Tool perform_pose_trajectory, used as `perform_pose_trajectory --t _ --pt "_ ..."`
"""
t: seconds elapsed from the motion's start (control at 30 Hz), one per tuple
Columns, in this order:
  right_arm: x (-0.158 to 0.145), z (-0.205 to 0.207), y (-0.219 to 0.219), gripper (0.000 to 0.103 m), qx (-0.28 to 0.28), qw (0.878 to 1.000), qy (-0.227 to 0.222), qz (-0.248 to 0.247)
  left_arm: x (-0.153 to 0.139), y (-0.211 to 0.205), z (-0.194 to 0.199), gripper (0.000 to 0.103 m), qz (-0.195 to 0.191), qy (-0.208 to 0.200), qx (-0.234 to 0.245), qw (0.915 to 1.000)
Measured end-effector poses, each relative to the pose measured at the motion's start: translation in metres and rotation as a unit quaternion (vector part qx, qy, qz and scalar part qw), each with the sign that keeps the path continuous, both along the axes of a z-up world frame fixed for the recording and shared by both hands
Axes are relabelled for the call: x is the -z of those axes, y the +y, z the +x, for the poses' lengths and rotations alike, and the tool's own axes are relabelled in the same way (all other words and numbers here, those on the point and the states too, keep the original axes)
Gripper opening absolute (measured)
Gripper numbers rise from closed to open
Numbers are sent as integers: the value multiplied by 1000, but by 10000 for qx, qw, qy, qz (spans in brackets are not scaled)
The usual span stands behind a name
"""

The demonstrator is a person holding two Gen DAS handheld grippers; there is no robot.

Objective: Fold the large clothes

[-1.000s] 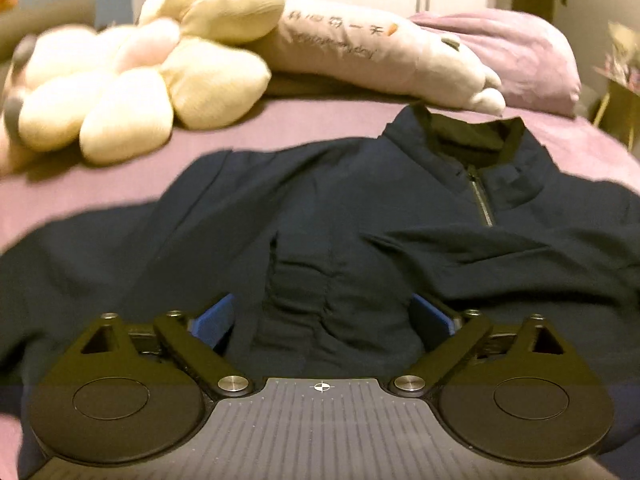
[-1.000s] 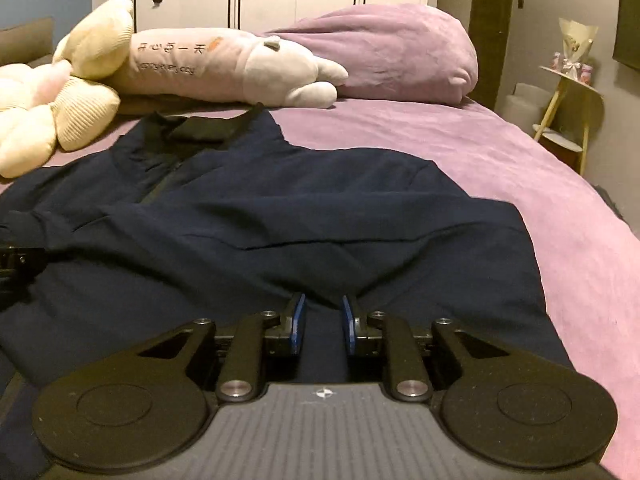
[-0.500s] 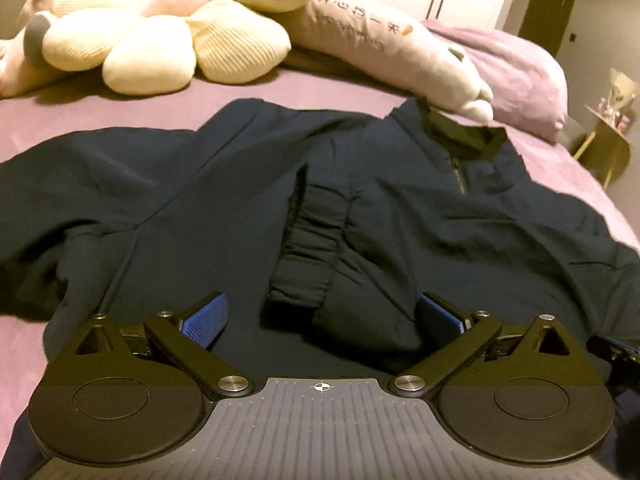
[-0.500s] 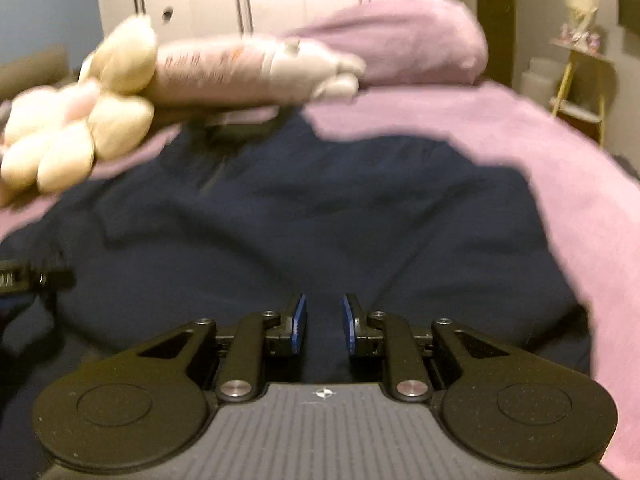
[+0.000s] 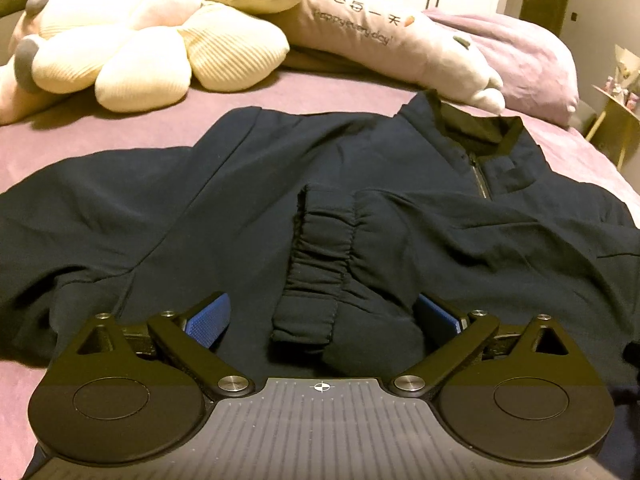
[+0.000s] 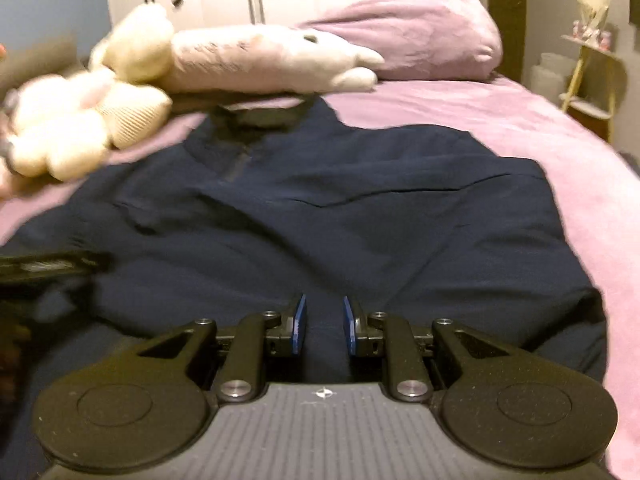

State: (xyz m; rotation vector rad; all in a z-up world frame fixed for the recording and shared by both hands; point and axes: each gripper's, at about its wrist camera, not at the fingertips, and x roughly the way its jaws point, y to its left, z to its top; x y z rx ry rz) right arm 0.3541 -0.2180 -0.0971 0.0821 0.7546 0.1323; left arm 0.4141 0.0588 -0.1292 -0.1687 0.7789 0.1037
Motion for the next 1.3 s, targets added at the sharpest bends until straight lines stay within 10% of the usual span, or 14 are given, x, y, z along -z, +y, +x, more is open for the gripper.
perform_pose_trajectory --t 0.47,0.83,1.1,1.3 --pt "24 8 17 19 -79 9990 57 -444 1 -3 5 103 270 19 79 9996" --pt "-8 -31 17 31 214 9997 60 -36 -36 52 -58 103 -643 -185 -73 9977" --pt "-18 -58 63 33 -299 9985 85 461 -51 190 -163 103 -1405 -678 -1410 9776" --pt "-19 -37 155 33 -1138 9931 -113 245 -32 307 -201 103 -1837 -838 -2903 9354"
